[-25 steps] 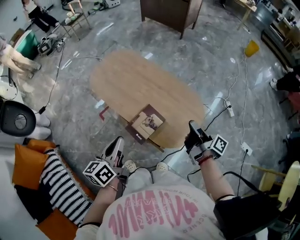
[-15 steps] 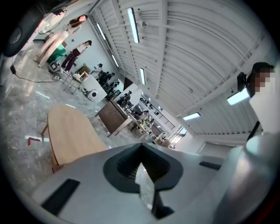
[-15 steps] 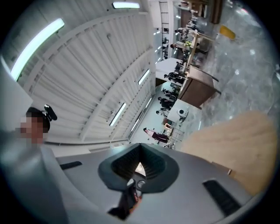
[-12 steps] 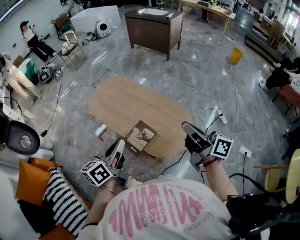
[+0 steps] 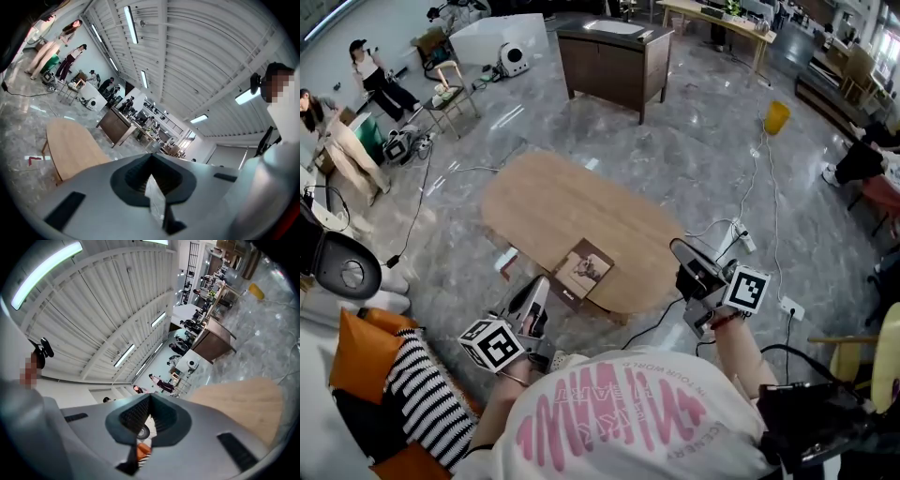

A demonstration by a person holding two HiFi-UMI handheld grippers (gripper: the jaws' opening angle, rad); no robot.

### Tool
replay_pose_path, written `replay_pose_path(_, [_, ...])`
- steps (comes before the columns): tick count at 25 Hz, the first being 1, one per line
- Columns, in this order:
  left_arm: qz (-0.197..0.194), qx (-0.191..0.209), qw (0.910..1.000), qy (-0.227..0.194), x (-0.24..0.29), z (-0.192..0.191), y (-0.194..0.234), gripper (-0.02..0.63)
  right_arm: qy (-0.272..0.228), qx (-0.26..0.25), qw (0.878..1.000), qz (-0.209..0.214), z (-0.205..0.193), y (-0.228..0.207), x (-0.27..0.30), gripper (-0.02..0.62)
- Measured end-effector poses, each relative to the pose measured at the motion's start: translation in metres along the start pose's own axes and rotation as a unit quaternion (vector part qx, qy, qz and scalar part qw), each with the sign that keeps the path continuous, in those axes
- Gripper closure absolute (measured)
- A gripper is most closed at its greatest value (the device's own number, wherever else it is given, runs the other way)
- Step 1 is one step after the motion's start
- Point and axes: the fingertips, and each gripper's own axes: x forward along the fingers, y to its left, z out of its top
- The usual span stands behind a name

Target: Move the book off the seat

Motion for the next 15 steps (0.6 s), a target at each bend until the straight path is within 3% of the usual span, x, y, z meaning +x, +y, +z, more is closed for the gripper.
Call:
replay_pose_path(9, [0.010, 0.006, 0.9998, -0.019, -0.005, 0.006, 0.002, 0.598, 0.015, -0.009, 1.000, 0.001, -0.002, -0.001, 0.007, 0.588])
replay_pose_path(15, [-0.004, 0.025, 0.9992, -0.029, -0.004, 0.011, -0.006, 0.598, 0.015, -0.013, 1.000, 0.012, -0.001, 0.002, 0.008, 0.588])
